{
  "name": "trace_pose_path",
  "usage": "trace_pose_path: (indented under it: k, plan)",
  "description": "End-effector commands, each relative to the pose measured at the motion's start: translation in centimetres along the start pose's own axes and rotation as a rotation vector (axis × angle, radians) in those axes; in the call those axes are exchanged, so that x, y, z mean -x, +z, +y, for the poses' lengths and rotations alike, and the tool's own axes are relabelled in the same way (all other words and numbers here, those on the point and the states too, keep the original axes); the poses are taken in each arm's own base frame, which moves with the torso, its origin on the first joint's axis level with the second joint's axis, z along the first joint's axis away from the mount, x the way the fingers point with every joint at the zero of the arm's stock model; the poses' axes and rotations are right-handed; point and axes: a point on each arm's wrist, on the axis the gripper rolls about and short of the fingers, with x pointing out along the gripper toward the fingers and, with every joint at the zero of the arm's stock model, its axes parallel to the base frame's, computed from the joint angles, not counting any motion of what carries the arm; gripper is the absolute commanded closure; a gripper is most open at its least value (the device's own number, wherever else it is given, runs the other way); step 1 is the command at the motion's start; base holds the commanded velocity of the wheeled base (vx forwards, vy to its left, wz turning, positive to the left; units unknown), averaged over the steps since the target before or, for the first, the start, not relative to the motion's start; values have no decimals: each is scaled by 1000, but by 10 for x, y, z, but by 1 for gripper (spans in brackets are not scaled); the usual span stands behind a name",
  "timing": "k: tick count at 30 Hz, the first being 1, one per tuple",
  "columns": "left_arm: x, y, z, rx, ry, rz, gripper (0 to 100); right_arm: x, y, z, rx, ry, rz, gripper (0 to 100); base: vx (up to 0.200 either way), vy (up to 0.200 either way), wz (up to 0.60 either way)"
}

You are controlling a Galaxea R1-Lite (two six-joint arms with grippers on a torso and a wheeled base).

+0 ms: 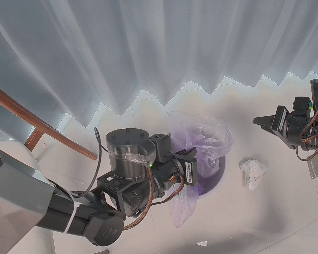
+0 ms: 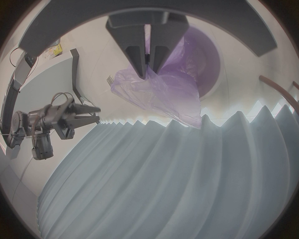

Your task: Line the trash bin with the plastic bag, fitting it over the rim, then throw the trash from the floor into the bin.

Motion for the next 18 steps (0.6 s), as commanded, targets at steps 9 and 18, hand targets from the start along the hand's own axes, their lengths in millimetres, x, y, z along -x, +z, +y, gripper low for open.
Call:
trace_pose_path:
  k: [9,18]
  plan:
    - [3,-8,-12,-10,3,31,100,-5,-37,31,-142,-43,255,0,0,0,0]
    - [5,-9,-12,-10,4,36,100,-39,-43,29,-292,-121,274,0,0,0,0]
